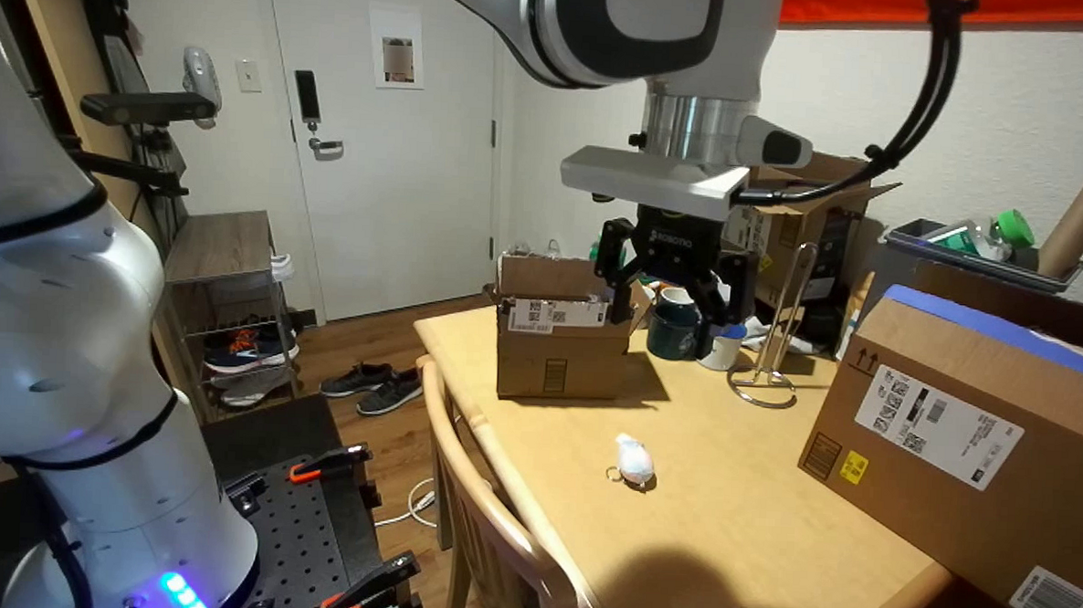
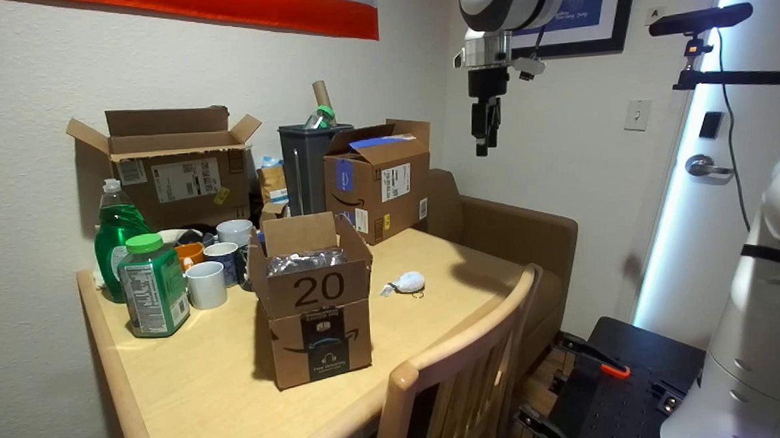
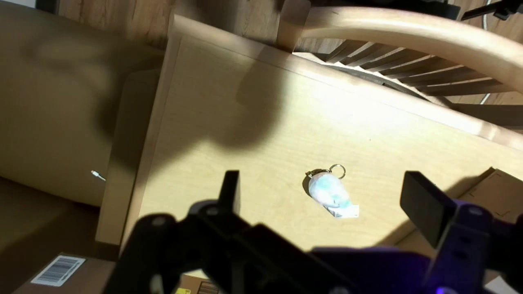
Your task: Put the white thing on the table in the box on the left
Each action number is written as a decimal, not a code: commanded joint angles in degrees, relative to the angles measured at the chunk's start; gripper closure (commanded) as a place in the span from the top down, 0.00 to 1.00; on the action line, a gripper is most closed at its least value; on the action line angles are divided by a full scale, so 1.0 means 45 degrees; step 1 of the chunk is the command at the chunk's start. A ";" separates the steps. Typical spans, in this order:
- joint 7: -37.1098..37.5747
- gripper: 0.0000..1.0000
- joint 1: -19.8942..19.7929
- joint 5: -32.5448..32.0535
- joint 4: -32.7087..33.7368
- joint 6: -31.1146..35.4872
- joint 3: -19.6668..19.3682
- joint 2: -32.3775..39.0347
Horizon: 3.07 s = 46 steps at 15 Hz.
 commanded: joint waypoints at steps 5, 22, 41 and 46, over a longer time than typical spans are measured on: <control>-0.0738 1.00 -0.0201 0.0459 0.1487 -0.0118 0.0671 0.1779; -0.0601 1.00 -0.0521 0.1179 0.0749 0.2095 0.1302 0.3222; -0.1028 1.00 -0.0831 0.0998 0.0389 0.4495 0.2253 0.5426; -0.1530 1.00 -0.0996 0.0629 0.0843 0.4453 0.2289 0.5984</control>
